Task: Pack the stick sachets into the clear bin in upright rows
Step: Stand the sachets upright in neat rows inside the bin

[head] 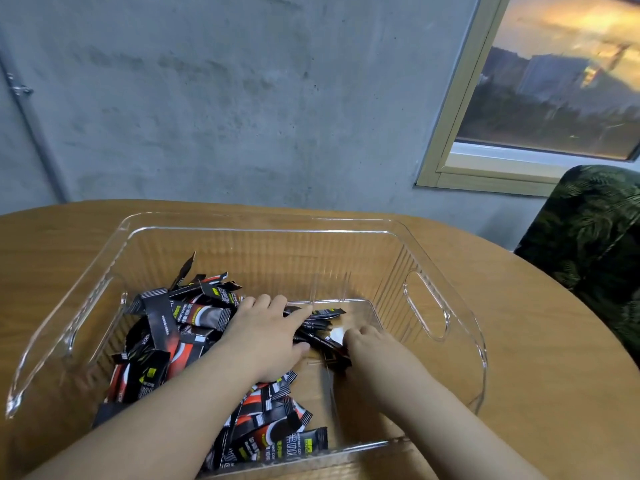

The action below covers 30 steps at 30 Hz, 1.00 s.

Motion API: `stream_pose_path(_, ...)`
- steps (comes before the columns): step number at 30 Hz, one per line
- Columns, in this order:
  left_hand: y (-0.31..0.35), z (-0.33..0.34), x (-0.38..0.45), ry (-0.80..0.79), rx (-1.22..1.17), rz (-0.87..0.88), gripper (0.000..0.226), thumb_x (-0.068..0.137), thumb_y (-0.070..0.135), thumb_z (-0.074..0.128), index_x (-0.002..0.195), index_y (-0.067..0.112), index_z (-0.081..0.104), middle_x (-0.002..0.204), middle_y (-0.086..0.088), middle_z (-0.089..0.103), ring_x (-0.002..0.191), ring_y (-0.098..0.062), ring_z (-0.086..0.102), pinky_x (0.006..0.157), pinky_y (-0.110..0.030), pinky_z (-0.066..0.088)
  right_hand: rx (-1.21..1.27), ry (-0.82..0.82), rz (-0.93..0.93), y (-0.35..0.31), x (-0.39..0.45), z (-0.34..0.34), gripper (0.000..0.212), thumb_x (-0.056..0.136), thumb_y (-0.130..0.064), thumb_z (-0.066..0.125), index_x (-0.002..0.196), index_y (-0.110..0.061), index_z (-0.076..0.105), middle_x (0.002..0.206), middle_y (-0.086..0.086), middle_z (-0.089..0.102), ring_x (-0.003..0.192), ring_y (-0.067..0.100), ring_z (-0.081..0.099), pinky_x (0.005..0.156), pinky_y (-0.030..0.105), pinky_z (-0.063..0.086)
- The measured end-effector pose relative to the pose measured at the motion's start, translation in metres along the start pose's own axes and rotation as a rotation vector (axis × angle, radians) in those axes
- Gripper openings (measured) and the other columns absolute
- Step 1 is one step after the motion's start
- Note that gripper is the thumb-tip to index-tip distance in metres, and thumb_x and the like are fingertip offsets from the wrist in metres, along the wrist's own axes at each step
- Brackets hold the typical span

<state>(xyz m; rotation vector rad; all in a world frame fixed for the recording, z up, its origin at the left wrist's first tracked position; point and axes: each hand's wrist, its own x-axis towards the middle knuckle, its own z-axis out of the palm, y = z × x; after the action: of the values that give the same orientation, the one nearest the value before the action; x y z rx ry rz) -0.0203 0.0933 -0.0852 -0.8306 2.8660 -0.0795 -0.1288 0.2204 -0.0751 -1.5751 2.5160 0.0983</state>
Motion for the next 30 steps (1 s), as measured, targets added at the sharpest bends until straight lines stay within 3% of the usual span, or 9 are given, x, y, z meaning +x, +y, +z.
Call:
stream_pose_path(5, 0.001, 0.003, -0.002, 0.046, -0.025, 0.005, 0.059, 0.099, 0.053, 0.024, 0.152, 0.034, 0.008, 0.155, 0.000, 0.021, 0.139, -0.022, 0.022, 0.112, -0.038, 0.015, 0.027, 0.024, -0.081, -0.012, 0.023, -0.012, 0.064, 0.087, -0.040, 0.061, 0.136, -0.011, 0.033, 0.134, 0.011, 0.040, 0.126, 0.030, 0.037, 0.102, 0.039, 0.037)
stream_pose_path(7, 0.001, 0.004, -0.002, 0.054, -0.039, 0.004, 0.057, 0.100, 0.049, 0.024, 0.152, 0.028, 0.012, 0.158, 0.002, 0.017, 0.142, -0.020, 0.018, 0.114, -0.038, 0.011, 0.023, 0.023, -0.130, -0.016, 0.035, -0.019, 0.072, 0.086, -0.041, 0.062, 0.142, -0.012, 0.027, 0.138, 0.010, 0.035, 0.129, 0.030, 0.033, 0.104, 0.038, 0.033)
stream_pose_path(10, 0.000, 0.003, -0.003, 0.068, -0.076, -0.003, 0.059, 0.101, 0.045, 0.025, 0.152, 0.019, 0.011, 0.157, 0.005, 0.018, 0.144, -0.015, 0.016, 0.116, -0.037, 0.008, -0.038, -0.026, -0.205, -0.018, 0.048, -0.022, 0.060, 0.091, -0.035, 0.056, 0.142, -0.012, 0.033, 0.136, 0.008, 0.042, 0.120, 0.027, 0.037, 0.100, 0.031, 0.028)
stream_pose_path(15, -0.001, 0.003, -0.006, 0.079, -0.099, -0.005, 0.055, 0.101, 0.042, 0.030, 0.149, 0.017, 0.019, 0.151, 0.006, 0.028, 0.140, -0.014, 0.022, 0.116, -0.036, 0.008, 0.040, -0.041, -0.141, -0.011, 0.050, -0.016, 0.038, 0.090, -0.033, 0.059, 0.120, -0.012, 0.049, 0.120, 0.004, 0.051, 0.109, 0.023, 0.042, 0.087, 0.031, 0.035)
stream_pose_path(19, -0.004, 0.006, -0.010, 0.070, -0.102, -0.024, 0.053, 0.100, 0.044, 0.030, 0.146, 0.018, 0.026, 0.149, 0.005, 0.031, 0.138, -0.015, 0.025, 0.116, -0.035, 0.010, -0.008, 0.042, -0.100, -0.003, 0.047, -0.015, 0.019, 0.090, -0.017, 0.058, 0.108, -0.013, 0.052, 0.114, 0.005, 0.056, 0.107, 0.025, 0.046, 0.083, 0.030, 0.038)
stream_pose_path(26, -0.005, 0.007, -0.023, 0.028, -0.072, -0.057, 0.054, 0.099, 0.053, 0.022, 0.140, 0.020, 0.034, 0.141, 0.004, 0.039, 0.133, -0.016, 0.033, 0.114, -0.035, 0.015, -0.031, 0.235, 0.063, -0.006, 0.039, -0.020, 0.037, 0.086, -0.006, 0.063, 0.120, -0.010, 0.049, 0.119, 0.006, 0.053, 0.115, 0.023, 0.044, 0.088, 0.030, 0.043)
stream_pose_path(30, -0.004, 0.005, -0.033, 0.041, -0.065, -0.105, 0.046, 0.100, 0.052, 0.019, 0.124, 0.020, 0.042, 0.127, 0.004, 0.047, 0.123, -0.016, 0.041, 0.112, -0.033, 0.020, -0.033, 0.276, 0.077, -0.009, 0.037, -0.019, 0.035, 0.087, -0.008, 0.061, 0.119, -0.010, 0.049, 0.120, 0.007, 0.052, 0.114, 0.023, 0.044, 0.092, 0.028, 0.041)
